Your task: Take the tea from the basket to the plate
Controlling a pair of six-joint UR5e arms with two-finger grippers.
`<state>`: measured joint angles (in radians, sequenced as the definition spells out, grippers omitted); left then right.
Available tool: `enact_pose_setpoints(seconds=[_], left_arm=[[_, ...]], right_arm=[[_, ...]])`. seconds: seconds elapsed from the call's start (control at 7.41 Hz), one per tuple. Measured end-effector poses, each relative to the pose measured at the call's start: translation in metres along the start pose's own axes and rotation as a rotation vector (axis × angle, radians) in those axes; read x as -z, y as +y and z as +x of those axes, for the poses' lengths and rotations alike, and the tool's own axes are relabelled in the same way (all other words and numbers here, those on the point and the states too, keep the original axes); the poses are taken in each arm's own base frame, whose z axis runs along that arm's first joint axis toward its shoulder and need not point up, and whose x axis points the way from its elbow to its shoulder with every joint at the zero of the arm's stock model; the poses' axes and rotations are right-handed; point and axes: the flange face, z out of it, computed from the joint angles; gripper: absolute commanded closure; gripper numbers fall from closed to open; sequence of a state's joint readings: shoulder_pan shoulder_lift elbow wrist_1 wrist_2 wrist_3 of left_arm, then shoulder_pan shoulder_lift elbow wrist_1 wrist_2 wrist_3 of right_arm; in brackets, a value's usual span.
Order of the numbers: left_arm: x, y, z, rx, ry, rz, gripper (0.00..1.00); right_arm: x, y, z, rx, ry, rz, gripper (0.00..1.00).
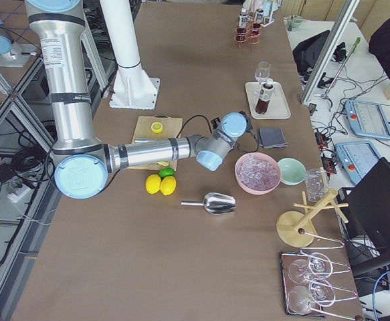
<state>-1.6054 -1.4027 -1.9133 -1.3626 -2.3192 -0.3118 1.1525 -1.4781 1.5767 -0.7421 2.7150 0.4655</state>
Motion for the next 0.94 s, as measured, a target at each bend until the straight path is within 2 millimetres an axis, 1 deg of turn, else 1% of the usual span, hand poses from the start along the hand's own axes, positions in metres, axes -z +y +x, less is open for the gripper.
enact_pose_setpoints(seconds=[0.14,0.27,0.4,0.54,0.68,0.81,0.94], left_arm=[[-0.007,0.001,0.001,-0.042,0.009,0.016,0.01],[-0.013,0.001,0.001,-0.074,0.015,0.030,0.01],[-0.016,0.001,0.001,-0.097,0.019,0.040,0.01],[-0.019,0.000,-0.001,-0.130,0.020,0.041,0.01],[-0.020,0.000,-0.002,-0.169,0.019,0.041,0.01],[-0.021,0.000,-0.003,-0.194,0.018,0.039,0.01],[-0.022,0.000,-0.003,-0.205,0.018,0.037,0.01]], right_arm=[[0.003,0.038,0.022,-0.074,0.010,-0.026,0.00],[0.004,0.064,0.038,-0.127,0.021,-0.044,0.00],[0.007,0.073,0.046,-0.170,0.031,-0.052,0.00],[0.015,0.060,0.045,-0.184,0.037,-0.042,0.00],[0.026,0.037,0.042,-0.172,0.045,-0.015,0.00],[0.038,0.020,0.042,-0.151,0.068,0.018,0.00],[0.054,0.013,0.048,-0.160,0.103,0.050,0.00]])
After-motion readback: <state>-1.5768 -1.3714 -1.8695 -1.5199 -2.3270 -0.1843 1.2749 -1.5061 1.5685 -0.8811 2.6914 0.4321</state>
